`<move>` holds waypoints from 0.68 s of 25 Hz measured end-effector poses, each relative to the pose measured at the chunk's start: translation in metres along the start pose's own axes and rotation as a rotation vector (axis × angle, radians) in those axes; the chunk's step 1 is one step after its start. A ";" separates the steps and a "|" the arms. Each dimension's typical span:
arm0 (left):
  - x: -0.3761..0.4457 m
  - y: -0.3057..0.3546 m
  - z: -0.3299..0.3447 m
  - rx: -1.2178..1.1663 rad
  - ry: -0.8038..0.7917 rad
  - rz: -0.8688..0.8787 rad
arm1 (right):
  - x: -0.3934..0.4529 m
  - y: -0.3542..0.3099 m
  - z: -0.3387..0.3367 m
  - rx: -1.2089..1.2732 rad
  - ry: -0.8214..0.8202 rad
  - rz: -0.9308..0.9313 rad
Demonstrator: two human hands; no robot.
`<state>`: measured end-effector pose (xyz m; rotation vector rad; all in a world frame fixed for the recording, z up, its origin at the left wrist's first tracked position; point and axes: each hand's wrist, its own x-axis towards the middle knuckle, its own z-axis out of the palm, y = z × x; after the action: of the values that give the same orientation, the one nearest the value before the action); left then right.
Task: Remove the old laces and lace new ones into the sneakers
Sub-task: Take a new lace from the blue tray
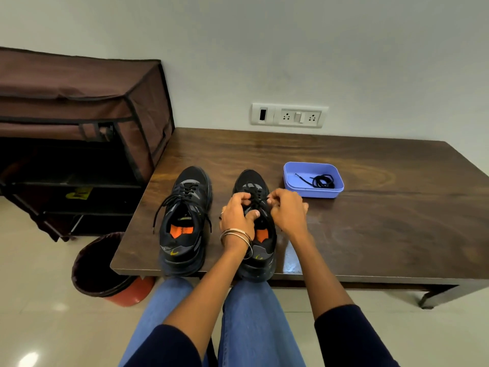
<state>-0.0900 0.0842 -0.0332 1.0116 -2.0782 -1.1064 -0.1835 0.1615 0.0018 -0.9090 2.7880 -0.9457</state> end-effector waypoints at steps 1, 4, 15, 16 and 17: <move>-0.001 0.000 0.000 -0.008 -0.002 0.012 | 0.004 -0.002 -0.007 -0.056 0.036 -0.031; -0.003 -0.004 -0.001 -0.015 -0.015 0.029 | 0.018 -0.020 -0.031 -0.239 0.085 -0.157; -0.011 0.003 -0.012 0.198 -0.041 0.087 | 0.038 -0.038 -0.089 -0.112 0.301 0.066; -0.012 0.005 -0.014 0.241 -0.034 0.078 | 0.028 -0.033 -0.074 -0.017 0.187 0.065; -0.011 0.007 -0.015 0.272 -0.037 0.066 | 0.019 -0.028 -0.057 0.063 0.030 0.096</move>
<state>-0.0751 0.0898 -0.0215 1.0449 -2.3193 -0.8301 -0.1986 0.1640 0.0667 -0.7518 2.7805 -1.0341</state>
